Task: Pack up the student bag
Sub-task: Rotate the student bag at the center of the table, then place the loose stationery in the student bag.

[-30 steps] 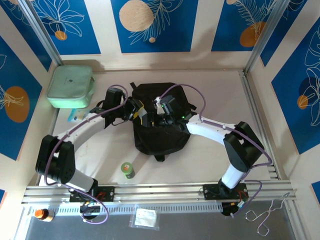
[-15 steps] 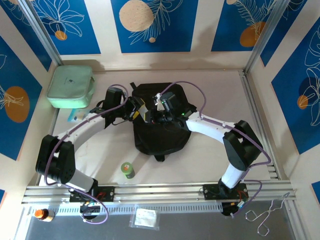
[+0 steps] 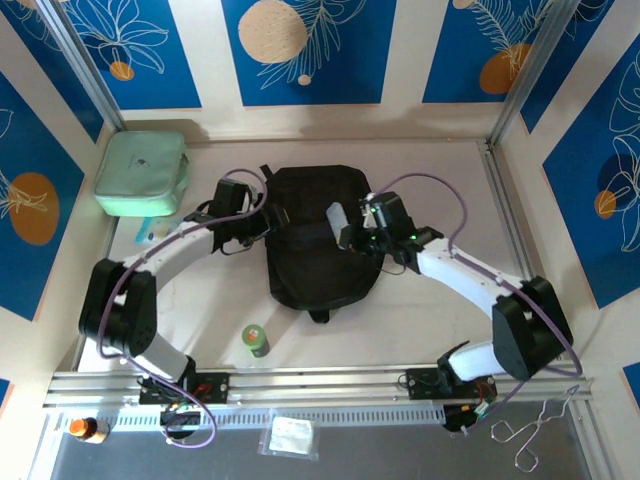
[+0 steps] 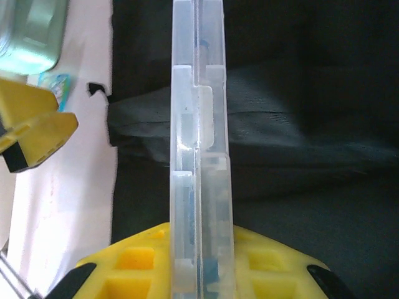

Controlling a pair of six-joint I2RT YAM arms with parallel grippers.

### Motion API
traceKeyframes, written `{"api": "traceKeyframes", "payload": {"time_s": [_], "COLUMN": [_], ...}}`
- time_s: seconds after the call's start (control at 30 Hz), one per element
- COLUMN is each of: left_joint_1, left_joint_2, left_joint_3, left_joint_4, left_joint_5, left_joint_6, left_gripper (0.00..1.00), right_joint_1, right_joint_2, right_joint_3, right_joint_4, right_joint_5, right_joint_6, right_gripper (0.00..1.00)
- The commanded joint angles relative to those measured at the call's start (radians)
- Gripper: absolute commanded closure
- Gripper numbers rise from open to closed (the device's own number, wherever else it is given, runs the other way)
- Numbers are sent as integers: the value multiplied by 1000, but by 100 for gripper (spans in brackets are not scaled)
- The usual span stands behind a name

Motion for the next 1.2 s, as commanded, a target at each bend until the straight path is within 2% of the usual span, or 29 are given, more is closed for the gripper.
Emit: {"api": "traceKeyframes", "payload": {"time_s": [0.0,0.17,0.3,0.53,0.63,0.77,0.9,1.0,1.17], "left_joint_1": [-44,-124,-193,-331,-376,-385,-377,-349,-304], "left_joint_2": [51,98,105,145,158,107,21,-21,-31], "left_joint_3": [31,26,-25,-70,-57,-32,14,43,98], "left_joint_4": [-31,-29,40,139,154,103,-6,-58,-61], "left_joint_5": [37,4,-14,-32,-39,-100,-184,-197,-185], "left_joint_6": [108,114,94,26,-4,18,106,138,189], "left_gripper": [25,25,25,27,28,28,25,25,27], "right_joint_1": [-53,-140,-197,-268,-268,-268,-266,-250,-196], "right_joint_2": [-69,-93,-62,87,73,6,-8,7,58], "right_joint_3": [-46,-80,-91,6,58,117,148,151,198], "right_joint_4": [-90,-130,-85,-77,-108,-136,-162,-151,-186], "right_joint_5": [49,73,17,-59,1,-6,-150,-257,-288], "right_joint_6": [16,60,58,22,-8,-51,-22,41,102], "right_gripper": [91,92,91,93,94,93,93,93,93]}}
